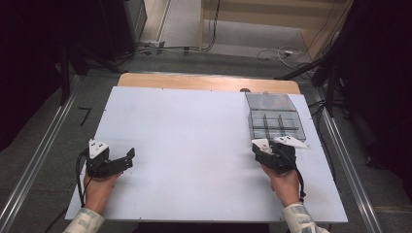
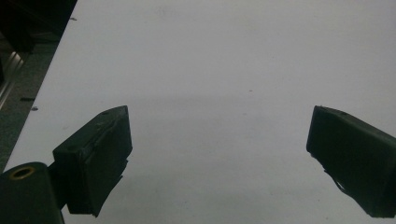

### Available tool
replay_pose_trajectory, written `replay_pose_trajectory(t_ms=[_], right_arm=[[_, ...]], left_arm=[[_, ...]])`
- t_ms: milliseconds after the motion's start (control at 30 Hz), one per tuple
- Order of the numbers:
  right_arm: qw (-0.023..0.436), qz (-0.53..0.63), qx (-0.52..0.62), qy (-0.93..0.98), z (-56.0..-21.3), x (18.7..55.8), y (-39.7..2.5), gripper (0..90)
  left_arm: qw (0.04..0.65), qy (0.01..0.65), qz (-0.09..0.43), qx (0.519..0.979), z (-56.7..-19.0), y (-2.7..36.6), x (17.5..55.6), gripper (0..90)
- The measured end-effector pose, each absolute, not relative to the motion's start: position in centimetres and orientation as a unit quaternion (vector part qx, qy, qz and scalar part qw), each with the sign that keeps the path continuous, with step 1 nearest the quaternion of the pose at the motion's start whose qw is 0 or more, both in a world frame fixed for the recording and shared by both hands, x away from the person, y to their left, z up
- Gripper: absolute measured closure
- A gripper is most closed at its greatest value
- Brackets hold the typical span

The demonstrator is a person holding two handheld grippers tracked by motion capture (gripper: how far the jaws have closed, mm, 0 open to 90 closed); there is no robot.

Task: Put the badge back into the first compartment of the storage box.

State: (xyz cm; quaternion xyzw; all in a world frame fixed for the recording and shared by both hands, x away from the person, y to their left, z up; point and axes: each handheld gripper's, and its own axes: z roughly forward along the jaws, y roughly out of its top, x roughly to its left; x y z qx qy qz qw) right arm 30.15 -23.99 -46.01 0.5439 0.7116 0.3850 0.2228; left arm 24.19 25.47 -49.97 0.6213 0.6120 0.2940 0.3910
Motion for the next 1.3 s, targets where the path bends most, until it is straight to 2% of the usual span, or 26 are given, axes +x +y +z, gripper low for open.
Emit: replay_pose_trajectory(t_ms=[1300], right_arm=[[0.218, 0.387, 0.577, 0.685, -45.8, 35.9, -23.2, 31.2]], left_arm=[[0.394, 0.614, 0.295, 0.618, -49.9, 25.8, 24.2, 7.0]])
